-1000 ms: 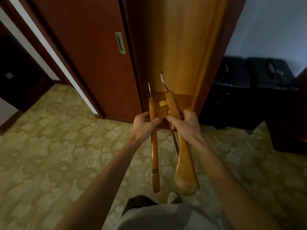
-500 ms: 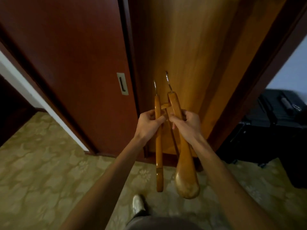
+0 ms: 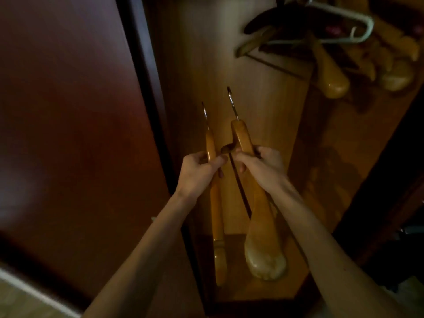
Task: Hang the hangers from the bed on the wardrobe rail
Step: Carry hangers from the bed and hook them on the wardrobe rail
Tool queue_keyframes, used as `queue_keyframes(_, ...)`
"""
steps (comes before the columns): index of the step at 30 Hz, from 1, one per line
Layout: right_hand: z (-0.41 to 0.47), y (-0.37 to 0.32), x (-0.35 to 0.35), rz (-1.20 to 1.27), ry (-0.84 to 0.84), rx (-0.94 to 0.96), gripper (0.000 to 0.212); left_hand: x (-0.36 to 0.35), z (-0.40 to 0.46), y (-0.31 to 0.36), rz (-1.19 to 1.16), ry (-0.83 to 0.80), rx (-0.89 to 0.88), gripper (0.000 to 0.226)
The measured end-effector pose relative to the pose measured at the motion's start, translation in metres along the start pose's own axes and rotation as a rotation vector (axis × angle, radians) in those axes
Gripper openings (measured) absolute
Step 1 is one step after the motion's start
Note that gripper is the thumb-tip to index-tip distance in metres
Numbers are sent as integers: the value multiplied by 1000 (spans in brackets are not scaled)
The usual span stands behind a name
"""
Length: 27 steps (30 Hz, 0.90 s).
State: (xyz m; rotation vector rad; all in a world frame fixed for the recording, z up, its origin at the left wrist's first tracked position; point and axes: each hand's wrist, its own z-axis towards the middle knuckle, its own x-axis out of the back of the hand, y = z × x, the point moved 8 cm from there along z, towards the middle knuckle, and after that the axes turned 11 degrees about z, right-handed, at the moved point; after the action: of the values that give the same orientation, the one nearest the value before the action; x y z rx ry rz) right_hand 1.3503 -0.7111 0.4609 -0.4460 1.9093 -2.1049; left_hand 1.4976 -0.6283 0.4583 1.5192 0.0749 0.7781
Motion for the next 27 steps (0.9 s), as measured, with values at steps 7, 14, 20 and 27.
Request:
queue_keyframes(7,100,-93,23,-2,45,142,17,16,111,93,-33,117,-25,29)
queue_keyframes(14,170,-172,46,0,79,259,19,18,200,184,38,103,-99,40)
queue_keyframes(20,216,-212,61,-4,40,247,20,15,246,253,96,107,-222,21)
queue_keyframes(27,241,-244,72,28,36,252,20,6,281,288,138,72,-258,26)
